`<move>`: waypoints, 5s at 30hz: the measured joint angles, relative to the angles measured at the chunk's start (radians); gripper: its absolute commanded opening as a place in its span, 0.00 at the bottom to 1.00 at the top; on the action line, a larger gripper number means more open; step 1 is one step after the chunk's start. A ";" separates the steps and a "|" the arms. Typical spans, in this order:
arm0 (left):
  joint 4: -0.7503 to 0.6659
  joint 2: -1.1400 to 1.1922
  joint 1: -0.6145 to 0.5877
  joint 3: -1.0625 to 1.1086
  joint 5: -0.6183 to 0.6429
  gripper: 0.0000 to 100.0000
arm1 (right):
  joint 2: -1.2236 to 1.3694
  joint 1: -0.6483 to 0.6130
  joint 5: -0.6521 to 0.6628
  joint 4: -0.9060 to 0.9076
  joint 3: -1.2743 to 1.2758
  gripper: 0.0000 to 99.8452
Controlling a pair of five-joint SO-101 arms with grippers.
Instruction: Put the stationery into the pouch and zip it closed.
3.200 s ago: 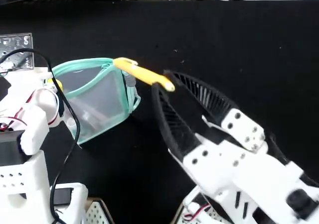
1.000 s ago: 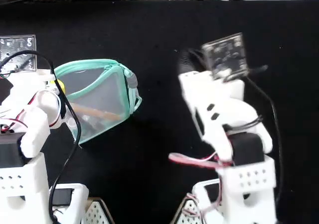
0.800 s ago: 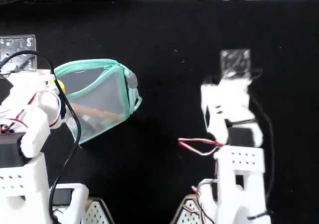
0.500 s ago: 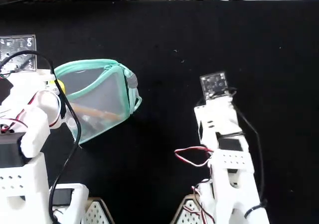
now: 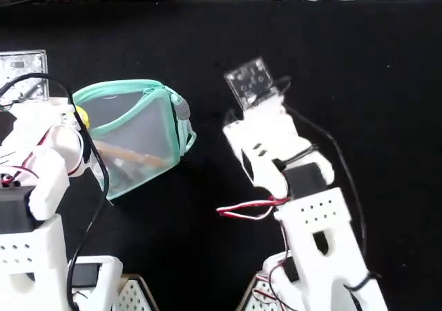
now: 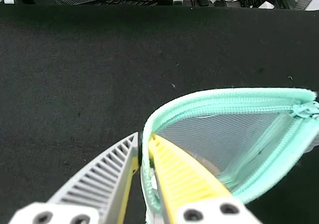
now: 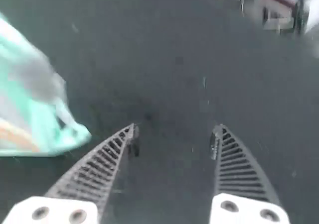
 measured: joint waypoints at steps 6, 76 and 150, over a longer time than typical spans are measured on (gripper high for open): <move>0.000 0.000 0.000 0.000 0.000 0.03 | 0.000 -0.232 -0.008 0.127 -0.189 0.24; 0.057 -0.414 0.029 0.155 -0.212 0.03 | 0.195 -0.249 -0.052 -0.893 0.462 0.24; -0.089 -0.733 -0.290 0.334 0.186 0.22 | 0.095 -0.262 0.242 -0.397 -0.063 0.01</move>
